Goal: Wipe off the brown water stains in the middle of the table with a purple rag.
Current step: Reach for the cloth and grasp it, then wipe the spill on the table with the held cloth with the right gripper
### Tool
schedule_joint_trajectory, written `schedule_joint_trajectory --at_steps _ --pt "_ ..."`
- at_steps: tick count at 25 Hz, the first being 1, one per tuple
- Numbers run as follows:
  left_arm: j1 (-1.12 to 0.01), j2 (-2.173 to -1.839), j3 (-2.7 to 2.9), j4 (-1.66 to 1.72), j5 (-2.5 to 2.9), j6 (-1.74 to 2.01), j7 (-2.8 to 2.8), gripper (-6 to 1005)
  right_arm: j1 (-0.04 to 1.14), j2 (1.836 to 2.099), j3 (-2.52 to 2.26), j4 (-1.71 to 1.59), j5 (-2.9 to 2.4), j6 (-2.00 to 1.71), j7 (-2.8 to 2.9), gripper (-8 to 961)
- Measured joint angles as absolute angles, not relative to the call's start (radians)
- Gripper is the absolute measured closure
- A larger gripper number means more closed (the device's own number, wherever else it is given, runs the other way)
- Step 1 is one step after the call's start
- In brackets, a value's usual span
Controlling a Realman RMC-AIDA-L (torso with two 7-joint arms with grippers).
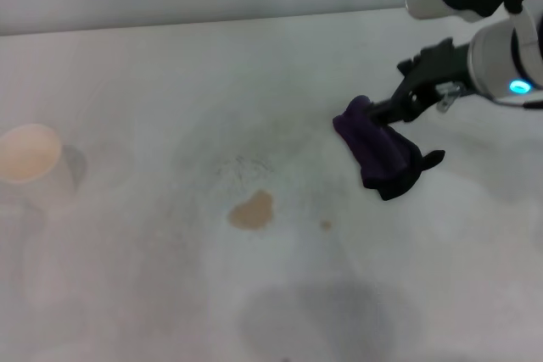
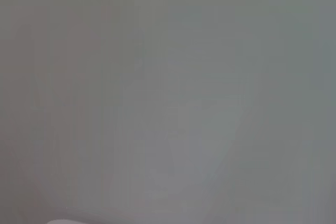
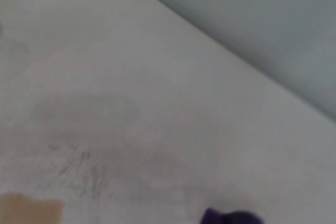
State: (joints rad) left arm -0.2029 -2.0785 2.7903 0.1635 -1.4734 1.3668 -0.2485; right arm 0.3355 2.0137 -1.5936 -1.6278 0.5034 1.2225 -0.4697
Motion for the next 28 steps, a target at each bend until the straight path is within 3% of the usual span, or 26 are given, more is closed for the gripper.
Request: schedule_joint_trajectory --at_steps 19,28 --pt "-0.226 -2.08 2.802 0.169 -1.46 1.37 -0.249 134 0.502 2.018 -1.655 -1.161 0.526 0.976 -0.398 161" --pt "-0.236 -2.079 2.796 0.163 -1.46 1.377 -0.25 133 0.572 2.019 -1.634 -1.013 0.529 0.941 -0.401 488"
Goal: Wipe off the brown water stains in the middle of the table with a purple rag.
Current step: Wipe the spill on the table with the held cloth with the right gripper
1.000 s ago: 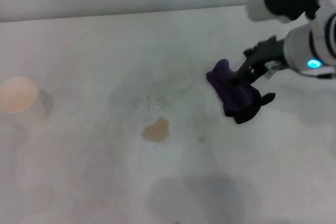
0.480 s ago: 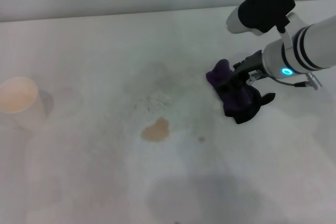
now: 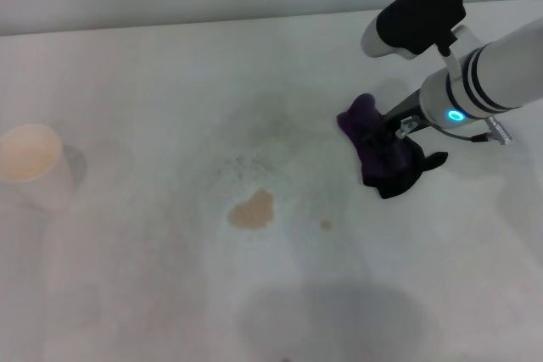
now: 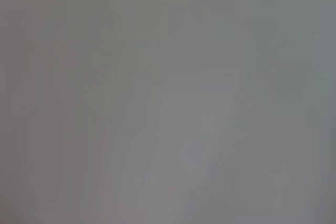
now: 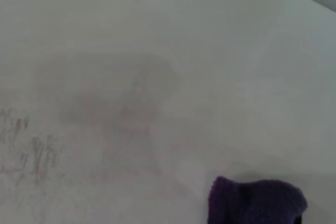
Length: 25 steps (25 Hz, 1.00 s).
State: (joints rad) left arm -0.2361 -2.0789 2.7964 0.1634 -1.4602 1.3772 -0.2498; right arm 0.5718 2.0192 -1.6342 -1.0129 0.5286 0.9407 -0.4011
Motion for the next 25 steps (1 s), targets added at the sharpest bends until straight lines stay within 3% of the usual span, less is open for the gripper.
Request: schedule_joint_trajectory --at_steps 12,25 --pt "-0.238 -2.078 2.795 0.163 -1.467 1.378 -0.25 134 0.558 2.018 -1.55 -1.045 0.769 1.237 -0.662 800" --pt "-0.23 -2.079 2.795 0.163 -1.47 1.38 -0.249 133 0.587 2.023 -1.84 -1.021 1.006 1.246 -0.752 852"
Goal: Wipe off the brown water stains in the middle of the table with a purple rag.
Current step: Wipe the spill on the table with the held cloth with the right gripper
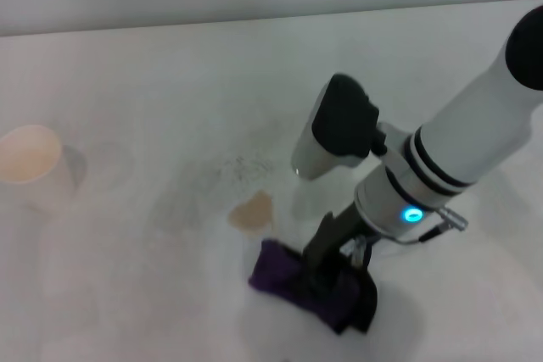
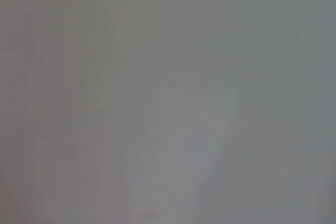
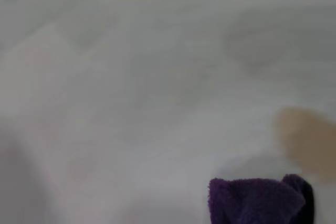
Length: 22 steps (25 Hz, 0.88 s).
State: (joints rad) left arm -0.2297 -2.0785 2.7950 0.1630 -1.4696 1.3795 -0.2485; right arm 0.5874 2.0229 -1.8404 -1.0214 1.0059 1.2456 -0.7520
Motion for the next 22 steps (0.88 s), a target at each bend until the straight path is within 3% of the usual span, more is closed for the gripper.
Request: schedule_joint_trajectory --at_steps 11,22 --pt "-0.237 -2.077 2.79 0.163 -1.471 1.408 -0.248 133 0.561 2.026 -1.945 -1.013 1.137 1.412 -0.918 856" --pt "-0.24 -2.075 2.779 0.15 -1.473 1.442 -0.25 134 0.56 2.029 -1.997 -1.01 1.206 1.241 -0.98 857"
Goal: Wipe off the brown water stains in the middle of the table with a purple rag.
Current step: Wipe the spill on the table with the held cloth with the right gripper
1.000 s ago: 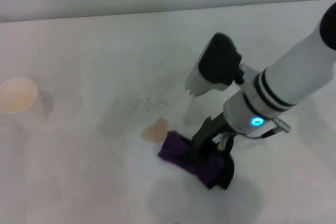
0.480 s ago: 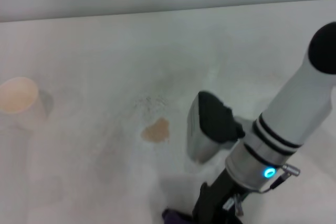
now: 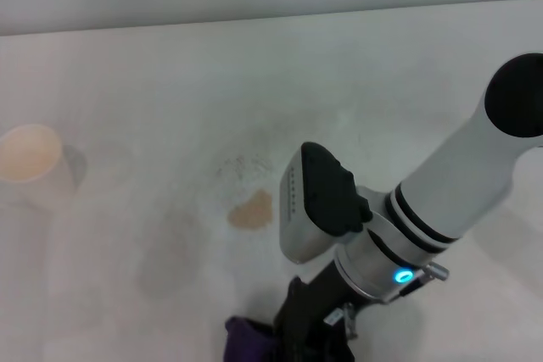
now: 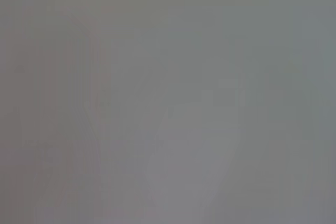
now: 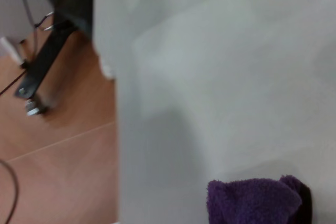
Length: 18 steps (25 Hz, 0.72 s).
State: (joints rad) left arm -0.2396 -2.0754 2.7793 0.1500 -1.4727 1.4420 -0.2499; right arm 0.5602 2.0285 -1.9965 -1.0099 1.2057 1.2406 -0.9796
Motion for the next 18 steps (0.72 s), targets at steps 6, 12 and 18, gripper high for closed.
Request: schedule_joint_trajectory --at_steps 6,12,18 --pt "-0.233 -2.075 2.78 0.149 -1.473 1.443 -0.256 133 0.569 2.022 -1.978 -1.006 1.194 1.139 -0.976 858" --pt "-0.23 -2.075 2.779 0.137 -1.473 1.444 -0.257 134 0.587 2.021 -1.903 -0.967 1.189 1.057 -0.982 860" --pt "-0.23 -2.075 2.774 0.136 -1.473 1.444 -0.257 133 0.63 2.023 -1.855 -0.909 1.195 0.981 -0.973 859"
